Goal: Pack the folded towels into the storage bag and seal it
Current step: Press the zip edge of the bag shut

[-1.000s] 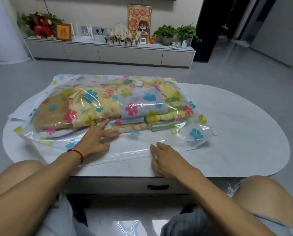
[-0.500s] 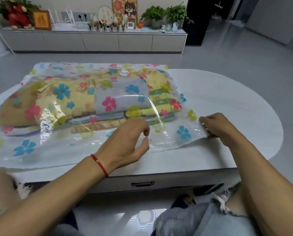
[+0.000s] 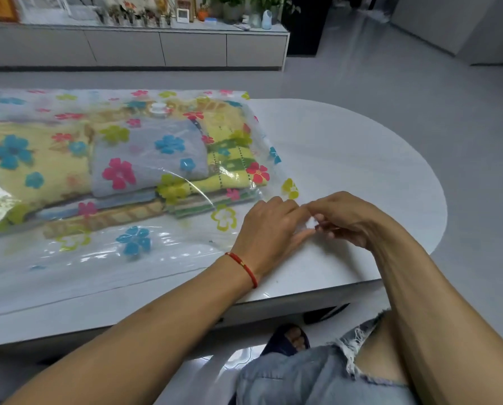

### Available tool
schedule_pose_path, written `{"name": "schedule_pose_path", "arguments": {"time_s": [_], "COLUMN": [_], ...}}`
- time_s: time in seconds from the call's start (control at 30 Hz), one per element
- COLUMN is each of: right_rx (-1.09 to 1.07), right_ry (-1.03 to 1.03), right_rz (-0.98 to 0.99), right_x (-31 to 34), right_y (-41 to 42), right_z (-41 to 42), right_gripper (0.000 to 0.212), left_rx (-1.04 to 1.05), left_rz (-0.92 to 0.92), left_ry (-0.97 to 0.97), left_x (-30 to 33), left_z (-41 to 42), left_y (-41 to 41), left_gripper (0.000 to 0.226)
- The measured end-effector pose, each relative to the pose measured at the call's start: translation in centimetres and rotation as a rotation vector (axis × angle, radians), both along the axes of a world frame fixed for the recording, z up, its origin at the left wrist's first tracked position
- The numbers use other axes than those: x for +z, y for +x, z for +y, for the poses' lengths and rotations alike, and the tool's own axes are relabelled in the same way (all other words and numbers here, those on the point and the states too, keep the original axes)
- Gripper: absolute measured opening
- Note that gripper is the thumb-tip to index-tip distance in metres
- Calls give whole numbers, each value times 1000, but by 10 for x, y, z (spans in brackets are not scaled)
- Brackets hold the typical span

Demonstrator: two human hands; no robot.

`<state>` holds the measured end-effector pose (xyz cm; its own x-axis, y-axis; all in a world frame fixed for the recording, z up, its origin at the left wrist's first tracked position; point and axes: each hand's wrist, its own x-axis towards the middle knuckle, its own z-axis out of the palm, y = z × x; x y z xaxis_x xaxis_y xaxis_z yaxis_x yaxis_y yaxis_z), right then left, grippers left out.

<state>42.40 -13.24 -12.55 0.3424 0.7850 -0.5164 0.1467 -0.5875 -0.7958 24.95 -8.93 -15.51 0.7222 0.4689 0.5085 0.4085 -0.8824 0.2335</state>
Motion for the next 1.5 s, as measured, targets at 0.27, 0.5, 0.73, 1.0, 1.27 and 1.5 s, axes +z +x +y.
{"name": "schedule_pose_path", "arguments": {"time_s": [0.27,0.5,0.73,1.0,1.27,1.5], "right_rx": [-87,-64,-16,132,158,207], "right_ry": [41,130,136,148,117,63], "right_rz": [-75,-169,-260,-544,-381,-151], "right_x": [1,2,-2,-1,7,10], "right_y": [-11,-16,-21,-16,-15,-18], "right_z": [2,1,-4,-13,-18,-22], "right_gripper": [8,17,36,37,38,28], "left_rx": [35,15,114,-23,-43,104], "left_rz": [-74,-122,-136,-23,-23,79], "left_ry": [193,34,-33,162,234,170], "left_x": [7,7,2,5,-4,4], "left_z": [-3,-1,-7,-8,-4,-14], "left_y": [12,10,2,1,-14,-25], "left_gripper": [9,18,10,17,18,27]}}
